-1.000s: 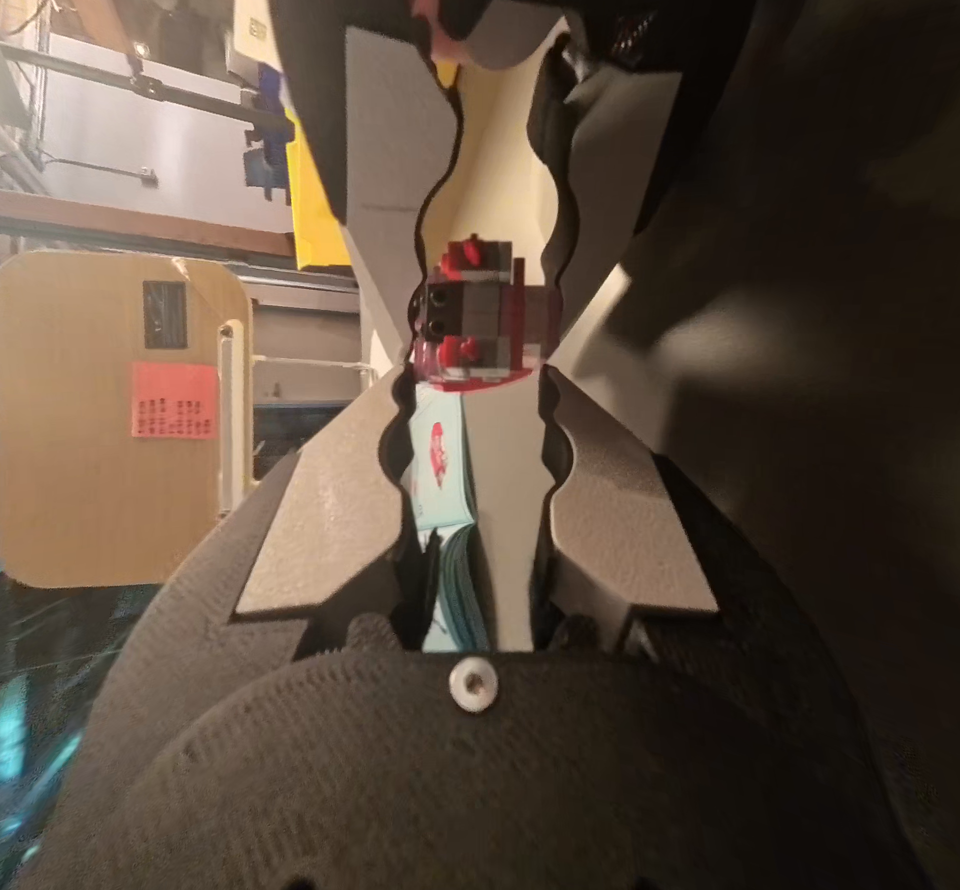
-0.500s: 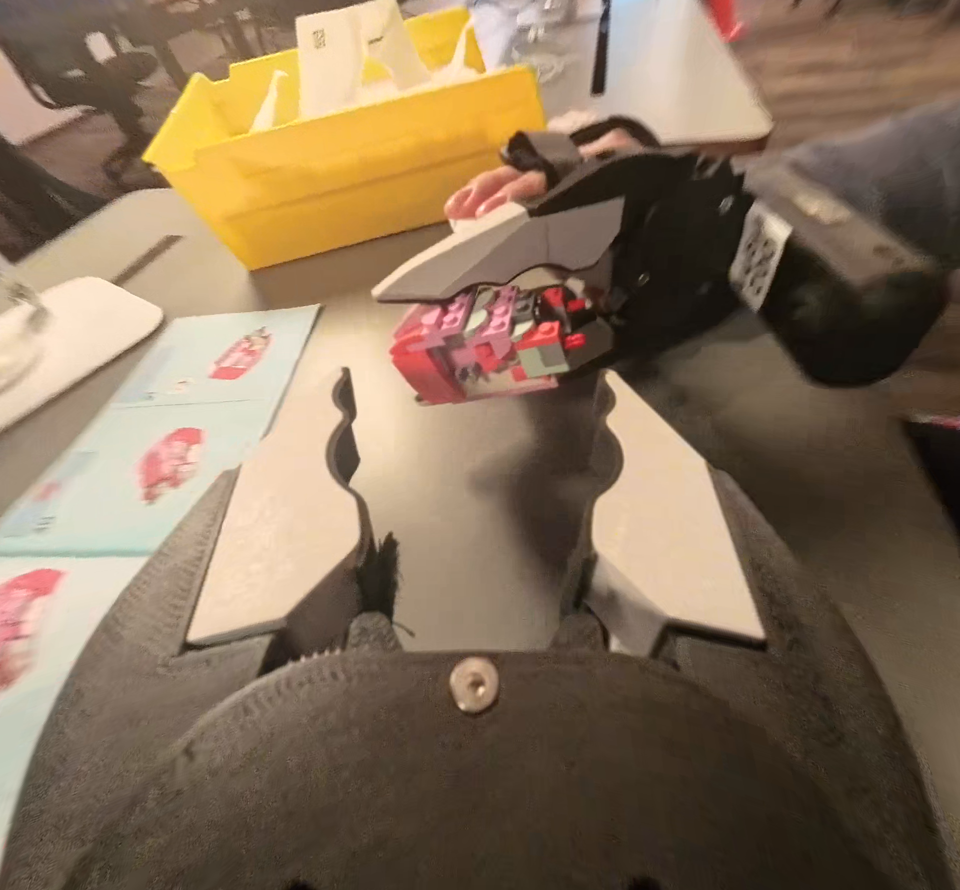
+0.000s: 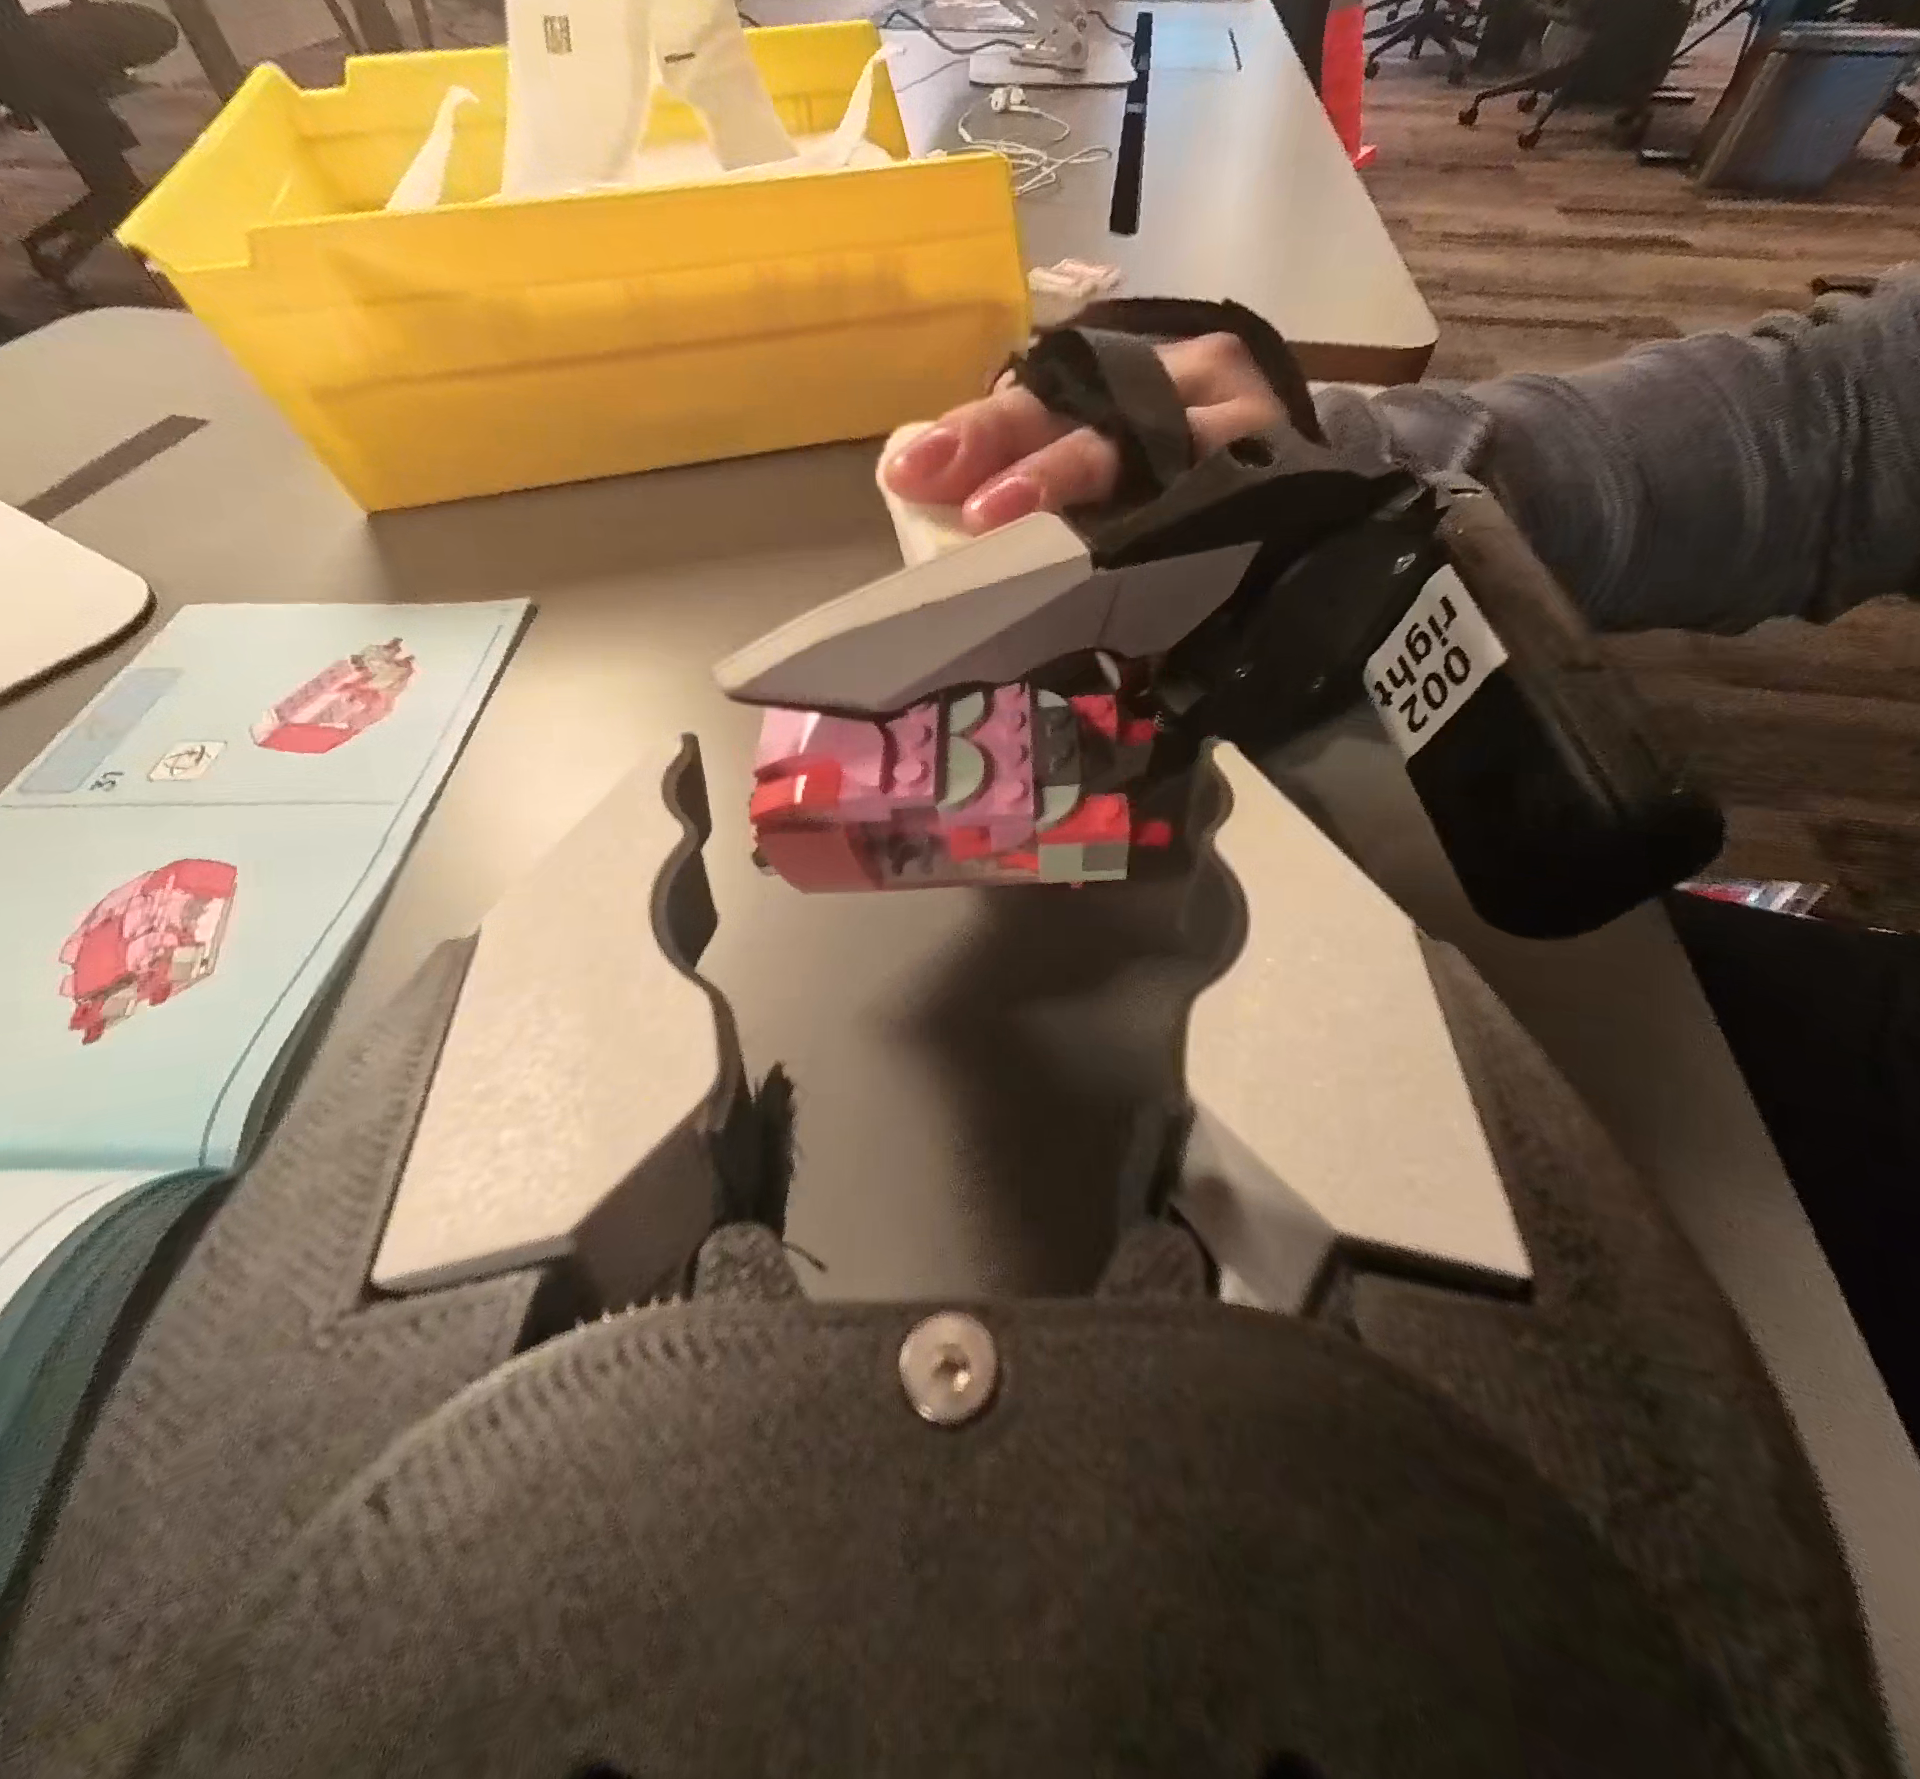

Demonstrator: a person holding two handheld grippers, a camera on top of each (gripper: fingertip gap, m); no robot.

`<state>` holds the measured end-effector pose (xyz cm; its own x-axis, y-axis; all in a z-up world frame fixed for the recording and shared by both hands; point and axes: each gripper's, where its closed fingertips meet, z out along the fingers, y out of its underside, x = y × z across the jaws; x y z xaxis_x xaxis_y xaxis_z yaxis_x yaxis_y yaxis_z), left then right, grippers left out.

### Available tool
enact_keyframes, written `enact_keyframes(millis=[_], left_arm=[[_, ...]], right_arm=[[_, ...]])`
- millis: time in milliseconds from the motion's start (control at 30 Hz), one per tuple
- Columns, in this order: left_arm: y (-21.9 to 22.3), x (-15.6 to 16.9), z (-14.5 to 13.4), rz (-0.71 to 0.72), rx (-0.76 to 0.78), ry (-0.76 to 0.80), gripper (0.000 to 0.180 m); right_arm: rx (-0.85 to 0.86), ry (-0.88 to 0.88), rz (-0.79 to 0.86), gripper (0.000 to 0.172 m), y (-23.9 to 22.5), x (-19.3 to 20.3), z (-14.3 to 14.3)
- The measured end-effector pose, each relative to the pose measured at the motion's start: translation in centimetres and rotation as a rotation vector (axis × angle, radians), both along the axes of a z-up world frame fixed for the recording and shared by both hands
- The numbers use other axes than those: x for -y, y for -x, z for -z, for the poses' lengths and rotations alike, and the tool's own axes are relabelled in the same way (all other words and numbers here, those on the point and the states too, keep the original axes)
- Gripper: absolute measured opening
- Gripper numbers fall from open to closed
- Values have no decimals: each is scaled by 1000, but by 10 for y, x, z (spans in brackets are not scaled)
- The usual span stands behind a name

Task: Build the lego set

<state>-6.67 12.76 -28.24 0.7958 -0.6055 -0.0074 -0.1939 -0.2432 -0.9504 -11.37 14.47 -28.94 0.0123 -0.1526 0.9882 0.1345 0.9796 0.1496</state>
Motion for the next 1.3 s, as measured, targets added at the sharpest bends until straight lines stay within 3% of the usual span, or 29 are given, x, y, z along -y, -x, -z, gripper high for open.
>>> enact_keyframes(millis=[167, 400, 633, 867, 1000, 1067, 1200, 1300], left_arm=[[4, -3, 18, -23, -59, 82, 79], [1, -2, 23, -11, -52, 128, 78], [4, -2, 22, -7, 8, 181, 77], [26, -3, 22, -72, 32, 197, 78], [29, 0, 30, -65, -3, 236, 78], [26, 1, 35, -51, -24, 254, 78], [22, 3, 42, -41, -110, 267, 78], [17, 4, 48, -26, -146, 283, 78]], right_arm=[[46, -21, 5, 53, 1, 0, 9], [53, -39, -6, 53, 1, 4, 10], [73, 69, -21, 53, 2, 3, 12], [105, 181, 59, 58, -4, -29, 14], [96, 300, 171, 59, -13, -66, 13], [85, 454, 192, 58, -17, -77, 13], [-76, 779, 150, 53, -23, -92, -15], [-173, 873, 138, 52, -30, -104, -30]])
